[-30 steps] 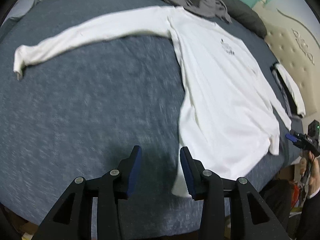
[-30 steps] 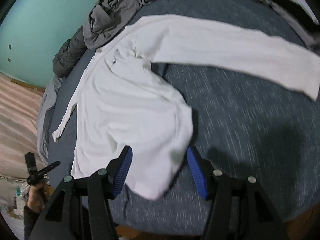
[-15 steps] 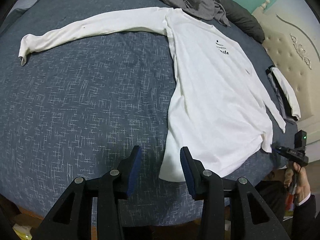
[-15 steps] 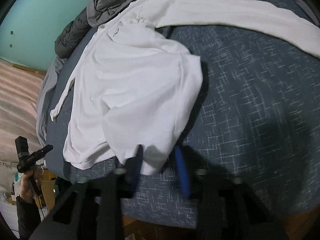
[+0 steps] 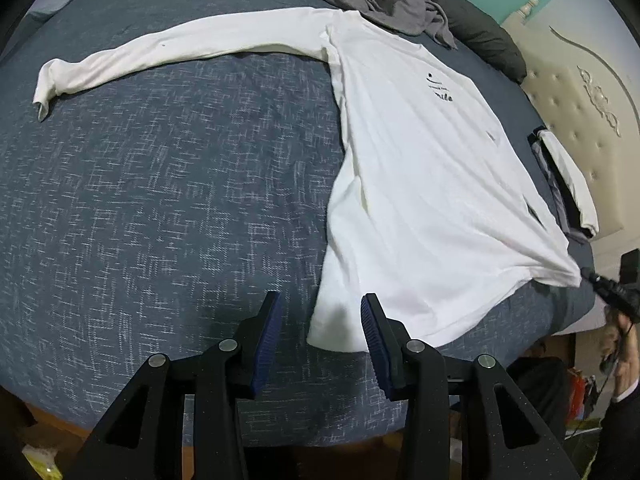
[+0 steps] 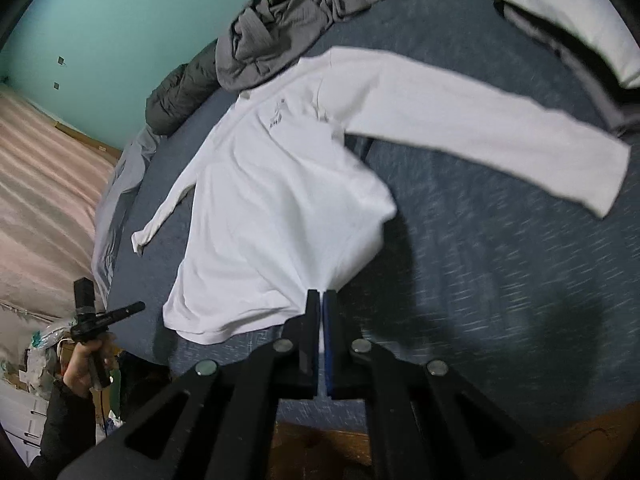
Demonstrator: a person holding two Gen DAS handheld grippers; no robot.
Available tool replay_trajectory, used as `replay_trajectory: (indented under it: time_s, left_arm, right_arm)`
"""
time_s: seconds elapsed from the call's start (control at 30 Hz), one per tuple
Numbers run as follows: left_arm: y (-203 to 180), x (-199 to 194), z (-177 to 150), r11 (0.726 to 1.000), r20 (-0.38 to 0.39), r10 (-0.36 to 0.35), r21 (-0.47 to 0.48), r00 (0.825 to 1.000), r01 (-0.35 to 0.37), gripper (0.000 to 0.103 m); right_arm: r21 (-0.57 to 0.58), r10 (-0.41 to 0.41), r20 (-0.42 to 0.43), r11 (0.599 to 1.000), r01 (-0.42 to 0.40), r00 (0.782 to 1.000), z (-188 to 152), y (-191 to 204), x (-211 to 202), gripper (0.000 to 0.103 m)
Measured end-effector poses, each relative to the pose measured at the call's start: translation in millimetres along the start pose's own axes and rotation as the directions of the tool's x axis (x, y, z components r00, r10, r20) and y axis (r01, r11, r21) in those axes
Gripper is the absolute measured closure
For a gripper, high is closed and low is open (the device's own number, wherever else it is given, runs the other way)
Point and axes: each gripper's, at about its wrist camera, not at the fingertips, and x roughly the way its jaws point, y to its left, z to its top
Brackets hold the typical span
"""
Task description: Fold clothes
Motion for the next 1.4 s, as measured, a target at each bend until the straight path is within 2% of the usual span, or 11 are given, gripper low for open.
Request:
replay_trajectory:
  time_s: [0.17,0.3,0.37,0.4,0.43,0.67,0.73,0.83,1.33,1.37,1.4]
  left_arm:
    - [0.8,6.1,-2.5,1.0,-0.005,-0.004,-0.006,1.0,0.004,0.048]
    - [2.7,10.7,-3.6,1.0,-0.009,-0.005,-0.014,1.0,0.005,0.048]
    - [5.0,11.7,-4.1,1.0,-0.013,-0.006,-0.021,1.0,0.006,0.048]
    - [6.3,12.1,-4.3,1.0,-0.015,-0.007,-0.024,1.0,0.007,0.048]
    - [7.6,12.5,-4.5,1.0,-0.017,-0.008,-0.028,1.0,0.007,0.048]
    - [10.9,6.0,-8.1,1.0,-0.01,0.003,-0.026,1.0,-0.003,0.048]
    - [10.7,3.6,-8.5,1.0,-0.005,0.005,-0.024,1.0,-0.005,0.048]
    - [9.0,5.5,-8.8,1.0,-0.008,0.003,-0.024,1.0,-0.003,0.048]
    - [-1.9,49.7,-9.7,1.0,-0.073,-0.031,-0.003,0.997,0.031,0.048]
    - [-2.5,50.4,-10.3,0.999,-0.076,-0.036,0.003,0.996,0.036,0.05]
    - [-3.7,50.7,-11.0,0.999,-0.079,-0.041,0.011,0.996,0.042,0.065]
  right_arm:
    - [0.03,-0.059,0.023,0.998,0.058,0.998,6.4,-21.9,-22.0,0.103]
    - [0.005,-0.036,-0.023,0.999,0.036,0.999,0.5,-22.9,-4.6,0.098]
    - [-0.012,-0.048,-0.055,0.999,0.047,0.997,-4.5,-18.7,11.3,0.072]
    - [-0.025,-0.056,-0.072,0.998,0.054,0.996,-7.0,-16.5,19.9,0.051]
    - [-0.038,-0.058,-0.087,0.998,0.055,0.995,-9.4,-14.5,27.8,0.049]
    - [-0.141,-0.139,-0.139,0.983,0.119,0.981,-20.1,-5.7,73.2,0.05]
    - [-0.132,-0.127,-0.134,0.985,0.109,0.983,-20.9,-10.1,76.4,0.079]
    - [-0.118,-0.098,-0.12,0.99,0.084,0.988,-21.7,-15.0,76.1,0.099]
    - [-0.065,0.033,0.024,0.997,-0.032,0.999,2.1,0.6,-5.8,0.1]
    - [-0.066,0.032,0.025,0.997,-0.03,0.999,2.6,1.8,-7.7,0.1]
    - [-0.066,0.029,0.025,0.997,-0.028,0.999,3.1,2.3,-8.7,0.1]
